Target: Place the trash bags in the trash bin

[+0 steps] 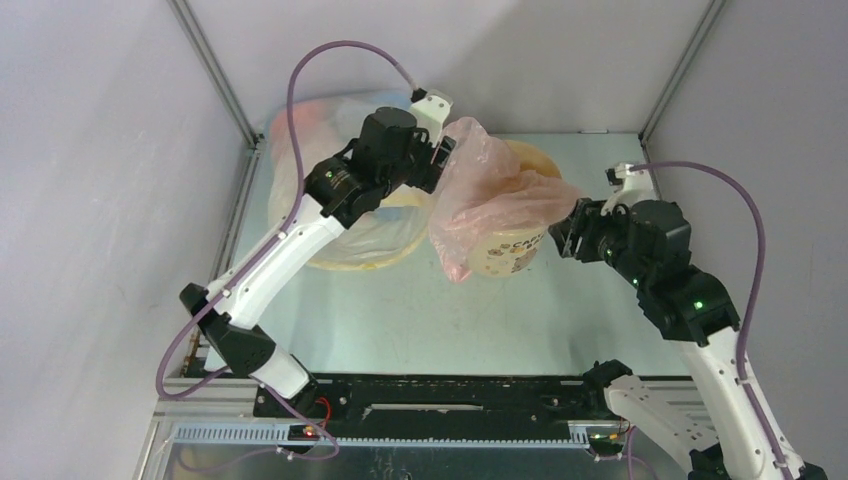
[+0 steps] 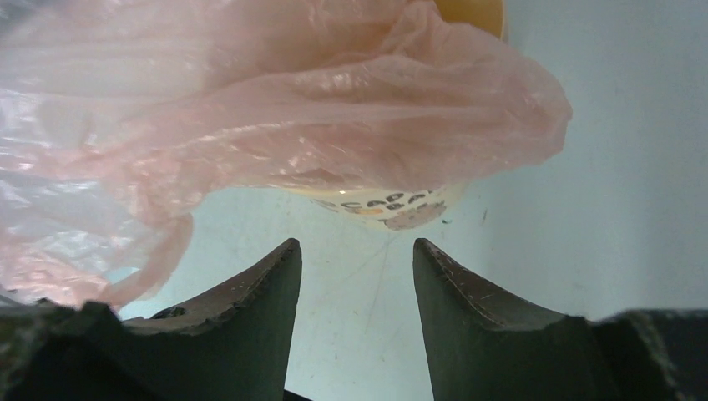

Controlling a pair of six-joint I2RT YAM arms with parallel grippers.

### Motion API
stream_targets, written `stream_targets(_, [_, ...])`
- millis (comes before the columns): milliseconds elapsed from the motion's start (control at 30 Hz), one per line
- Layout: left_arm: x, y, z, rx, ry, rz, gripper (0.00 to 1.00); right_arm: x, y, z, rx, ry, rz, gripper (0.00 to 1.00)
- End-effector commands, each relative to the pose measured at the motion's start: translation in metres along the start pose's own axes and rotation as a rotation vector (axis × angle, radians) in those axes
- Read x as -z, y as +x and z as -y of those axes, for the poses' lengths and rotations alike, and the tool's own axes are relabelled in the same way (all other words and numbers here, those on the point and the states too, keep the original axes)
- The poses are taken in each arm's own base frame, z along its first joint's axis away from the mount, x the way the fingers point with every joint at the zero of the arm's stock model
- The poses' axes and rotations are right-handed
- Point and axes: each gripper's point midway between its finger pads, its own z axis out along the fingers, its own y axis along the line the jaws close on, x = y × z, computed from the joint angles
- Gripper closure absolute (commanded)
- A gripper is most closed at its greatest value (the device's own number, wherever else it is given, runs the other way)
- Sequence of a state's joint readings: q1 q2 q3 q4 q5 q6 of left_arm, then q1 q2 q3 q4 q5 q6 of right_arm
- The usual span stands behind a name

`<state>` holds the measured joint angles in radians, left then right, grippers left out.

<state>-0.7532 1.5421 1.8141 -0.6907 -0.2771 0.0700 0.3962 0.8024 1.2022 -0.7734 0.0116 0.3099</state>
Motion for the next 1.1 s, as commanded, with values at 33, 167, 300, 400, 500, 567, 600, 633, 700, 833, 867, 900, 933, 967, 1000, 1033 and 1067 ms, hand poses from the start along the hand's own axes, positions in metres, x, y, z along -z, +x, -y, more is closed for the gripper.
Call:
stream_targets(33, [0.0, -0.013, -0.008, 0.006, -0.012, 0.023, 0.38, -0.02, 0.02, 0.017, -0.027, 0.09, -0.059, 0.4])
stream_targets(167, [-0.002, -0.011, -0.008, 0.006, -0.006, 0.017, 0.43, -0.027, 0.016, 0.017, -0.037, 0.095, -0.042, 0.3])
stream_targets(300, [-0.002, -0.01, -0.009, 0.011, -0.001, 0.012, 0.67, -0.036, 0.006, 0.015, -0.062, 0.093, -0.009, 0.27])
stream_targets(400, [0.002, -0.01, -0.011, 0.025, -0.006, 0.013, 0.98, -0.042, -0.001, 0.013, -0.099, 0.092, 0.017, 0.31])
stream_targets(500, [0.012, -0.011, -0.009, 0.047, 0.015, 0.028, 1.0, -0.048, -0.008, 0.007, -0.121, 0.071, 0.041, 0.43])
stream_targets(567, [0.019, -0.013, -0.005, 0.068, 0.04, 0.04, 1.0, -0.055, -0.011, 0.006, -0.124, 0.068, 0.047, 0.47])
stream_targets(600, [0.021, -0.014, -0.003, 0.079, 0.053, 0.043, 1.0, -0.059, -0.012, 0.007, -0.124, 0.073, 0.046, 0.49])
stream_targets(633, [0.024, -0.014, -0.001, 0.086, 0.067, 0.046, 1.0, -0.063, -0.013, 0.007, -0.124, 0.076, 0.042, 0.49])
stream_targets(700, [0.03, -0.014, 0.002, 0.111, 0.089, 0.052, 1.0, -0.071, -0.014, 0.007, -0.123, 0.078, 0.031, 0.5])
stream_targets(833, [0.036, -0.01, 0.013, 0.173, 0.145, 0.044, 1.0, -0.087, -0.018, 0.004, -0.112, 0.07, 0.018, 0.5])
stream_targets(867, [0.038, -0.009, 0.016, 0.185, 0.16, 0.044, 1.0, -0.093, -0.017, 0.003, -0.109, 0.068, 0.007, 0.53])
stream_targets(900, [0.04, -0.009, 0.017, 0.196, 0.167, 0.045, 1.0, -0.099, -0.016, 0.002, -0.105, 0.067, -0.006, 0.54])
stream_targets(933, [0.044, -0.01, 0.018, 0.206, 0.173, 0.049, 1.0, -0.105, -0.017, 0.001, -0.101, 0.065, -0.014, 0.55])
stream_targets(967, [0.046, -0.01, 0.019, 0.214, 0.181, 0.05, 1.0, -0.112, -0.016, 0.0, -0.095, 0.061, -0.028, 0.55])
stream_targets(1000, [0.049, -0.011, 0.02, 0.22, 0.189, 0.055, 1.0, -0.119, -0.014, -0.001, -0.087, 0.059, -0.042, 0.56])
stream_targets(1033, [0.051, -0.012, 0.021, 0.225, 0.198, 0.058, 1.0, -0.125, -0.014, -0.002, -0.075, 0.055, -0.054, 0.56])
stream_targets(1067, [0.054, -0.013, 0.022, 0.227, 0.21, 0.059, 1.0, -0.131, -0.012, -0.001, -0.065, 0.061, -0.069, 0.56])
